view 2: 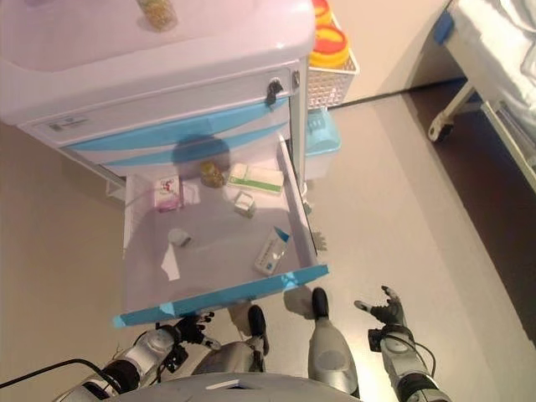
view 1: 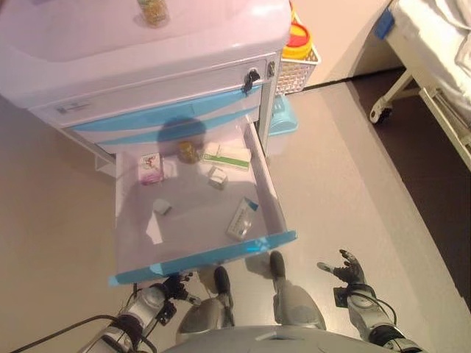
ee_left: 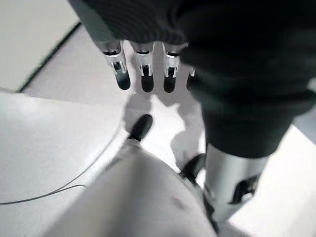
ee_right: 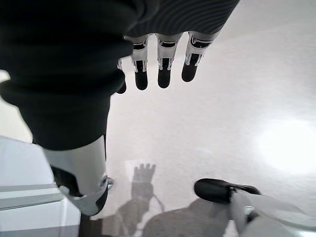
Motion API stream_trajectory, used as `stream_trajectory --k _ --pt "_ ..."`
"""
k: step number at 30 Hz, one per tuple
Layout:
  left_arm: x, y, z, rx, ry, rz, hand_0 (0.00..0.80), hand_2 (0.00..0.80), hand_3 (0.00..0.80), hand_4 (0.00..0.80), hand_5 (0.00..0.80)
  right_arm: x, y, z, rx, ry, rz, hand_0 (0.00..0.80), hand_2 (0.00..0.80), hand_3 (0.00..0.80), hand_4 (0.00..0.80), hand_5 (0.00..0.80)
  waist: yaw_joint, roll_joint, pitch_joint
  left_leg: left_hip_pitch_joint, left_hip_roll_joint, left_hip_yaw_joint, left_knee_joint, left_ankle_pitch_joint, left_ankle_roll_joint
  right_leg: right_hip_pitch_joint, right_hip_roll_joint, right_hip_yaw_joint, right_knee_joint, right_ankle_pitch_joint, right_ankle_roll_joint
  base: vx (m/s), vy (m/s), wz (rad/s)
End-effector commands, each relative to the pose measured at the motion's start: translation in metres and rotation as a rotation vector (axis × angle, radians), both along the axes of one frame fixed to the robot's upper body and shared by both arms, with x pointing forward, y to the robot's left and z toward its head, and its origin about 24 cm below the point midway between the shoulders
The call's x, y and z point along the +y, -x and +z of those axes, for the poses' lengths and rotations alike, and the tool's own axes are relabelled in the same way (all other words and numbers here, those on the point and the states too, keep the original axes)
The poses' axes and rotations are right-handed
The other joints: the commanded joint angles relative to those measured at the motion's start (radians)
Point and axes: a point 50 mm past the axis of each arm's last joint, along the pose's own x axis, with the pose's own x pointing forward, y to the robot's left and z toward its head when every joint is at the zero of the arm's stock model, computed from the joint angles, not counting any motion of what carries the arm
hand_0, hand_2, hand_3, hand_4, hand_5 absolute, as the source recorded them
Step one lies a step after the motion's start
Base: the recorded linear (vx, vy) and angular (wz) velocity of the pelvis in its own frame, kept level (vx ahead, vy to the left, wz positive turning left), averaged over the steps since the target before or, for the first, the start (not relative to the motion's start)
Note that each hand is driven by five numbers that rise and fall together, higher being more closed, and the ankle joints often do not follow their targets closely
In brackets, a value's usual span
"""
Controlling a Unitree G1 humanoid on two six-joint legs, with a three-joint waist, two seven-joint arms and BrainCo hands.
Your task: Open the drawer and pick up the medicine
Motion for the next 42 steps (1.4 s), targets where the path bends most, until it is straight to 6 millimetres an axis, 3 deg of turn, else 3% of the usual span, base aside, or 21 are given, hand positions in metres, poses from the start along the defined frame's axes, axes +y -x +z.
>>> stream_trajectory --k 1,4,10,12,16,18,23,24,29,31,34,41,42 --pt "-0.012 -0.046 0.034 -0.176 0.053 -0.026 0.0 0.0 0.0 0.0 0.0 -0.001 -0.024 0.016 -0.072 0.084 0.147 0.0 0.0 0.0 0.0 0.0 -0.006 0.022 0.067 -0.079 -0.041 -0.069 0.107 -0.117 0.04 -0.064 0.02 -0.044 0.209 -0.132 0.011 -0.056 0.089 -0.03" --pt "-0.008 -0.07 0.06 -0.272 0.053 -0.047 0.0 0.0 0.0 0.0 0.0 0.0 -0.033 0.023 -0.088 0.105 0.19 0.0 0.0 0.0 0.0 0.0 -0.007 0.022 0.107 -0.12 -0.049 -0.064 0.158 -0.124 0.043 -0.096 0.016 -0.044 0.245 -0.14 0.005 -0.043 0.08 -0.03" --pt "0.02 -0.134 0.161 -0.542 0.01 -0.065 0.0 0.0 0.0 0.0 0.0 -0.009 -0.05 0.04 -0.131 0.148 0.222 0.0 0.0 0.0 0.0 0.0 -0.012 0.015 0.173 -0.24 -0.058 -0.05 0.308 -0.164 0.059 -0.207 0.005 -0.033 0.347 -0.156 -0.01 -0.002 0.065 0.06" --pt "0.031 -0.155 0.201 -0.63 0.005 -0.018 0.0 0.0 0.0 0.0 0.0 -0.011 -0.053 0.044 -0.147 0.153 0.227 0.0 0.0 0.0 0.0 0.0 -0.024 0.011 0.173 -0.286 -0.058 -0.037 0.357 -0.182 0.066 -0.256 0.004 -0.021 0.381 -0.161 -0.014 0.052 0.085 0.03" --pt "0.051 -0.178 0.249 -0.747 -0.033 0.078 0.0 0.0 0.0 0.0 0.0 -0.014 -0.054 0.049 -0.175 0.156 0.236 0.0 0.0 0.0 0.0 0.0 -0.056 0.002 0.173 -0.34 -0.057 -0.011 0.416 -0.207 0.072 -0.321 0.008 0.005 0.418 -0.165 -0.015 0.062 0.091 -0.02" --pt "0.071 -0.189 0.282 -0.814 -0.066 0.181 0.0 0.0 0.0 0.0 0.0 -0.014 -0.056 0.054 -0.187 0.162 0.259 0.0 0.0 0.0 0.0 0.0 -0.082 -0.008 0.173 -0.377 -0.051 0.012 0.44 -0.215 0.074 -0.368 0.014 0.037 0.422 -0.152 -0.011 0.068 0.13 -0.12" --pt "0.121 -0.195 0.352 -0.961 -0.158 0.435 0.0 0.0 0.0 0.0 0.0 -0.016 -0.056 0.055 -0.183 0.189 0.306 0.0 0.0 0.0 0.0 0.0 -0.131 -0.029 0.173 -0.423 -0.04 0.052 0.469 -0.23 0.077 -0.433 0.031 0.089 0.426 -0.134 -0.003 0.061 0.114 -0.15" --pt "0.13 -0.194 0.364 -0.999 -0.159 0.509 0.0 0.0 0.0 0.0 0.0 -0.015 -0.052 0.053 -0.168 0.192 0.316 0.0 0.0 0.0 0.0 0.0 -0.14 -0.027 0.173 -0.411 -0.037 0.045 0.478 -0.263 0.073 -0.426 0.038 0.099 0.432 -0.158 0.003 0.142 0.12 -0.27" --pt "0.159 -0.178 0.427 -1.293 -0.202 0.837 0.0 0.0 0.0 0.0 0.0 -0.011 -0.046 0.045 -0.149 0.194 0.35 0.0 0.0 0.0 0.0 0.0 -0.167 -0.047 0.173 -0.418 -0.03 0.057 0.492 -0.285 0.075 -0.437 0.05 0.128 0.421 -0.152 0.008 0.068 0.06 -0.27" --pt "0.16 -0.174 0.44 -1.367 -0.222 0.911 0.0 0.0 0.0 0.0 0.0 -0.005 -0.047 0.043 -0.151 0.187 0.369 0.0 0.0 0.0 0.0 0.0 -0.172 -0.058 0.173 -0.415 -0.027 0.059 0.492 -0.291 0.073 -0.432 0.055 0.136 0.409 -0.145 0.009 0.036 0.005 -0.12" --pt "0.153 -0.176 0.442 -1.394 -0.201 0.94 0.0 0.0 0.0 0.0 0.0 0.003 -0.05 0.043 -0.162 0.175 0.388 0.0 0.0 0.0 0.0 0.0 -0.172 -0.066 0.173 -0.405 -0.026 0.057 0.48 -0.294 0.074 -0.426 0.066 0.145 0.397 -0.141 0.012 0.014 -0.003 -0.06" --pt "0.14 -0.186 0.42 -1.344 -0.173 0.799 0.0 0.0 0.0 0.0 0.0 0.015 -0.057 0.046 -0.187 0.163 0.419 0.0 0.0 0.0 0.0 0.0 -0.155 -0.07 0.173 -0.352 -0.029 0.043 0.437 -0.292 0.078 -0.377 0.073 0.149 0.374 -0.141 0.019 -0.015 -0.028 -0.01" --pt "0.138 -0.188 0.416 -1.338 -0.151 0.767 0.0 0.0 0.0 0.0 0.0 0.016 -0.058 0.046 -0.191 0.161 0.422 0.0 0.0 0.0 0.0 0.0 -0.151 -0.077 0.173 -0.352 -0.03 0.055 0.425 -0.262 0.08 -0.375 0.067 0.147 0.362 -0.114 0.015 -0.096 -0.131 0.05"
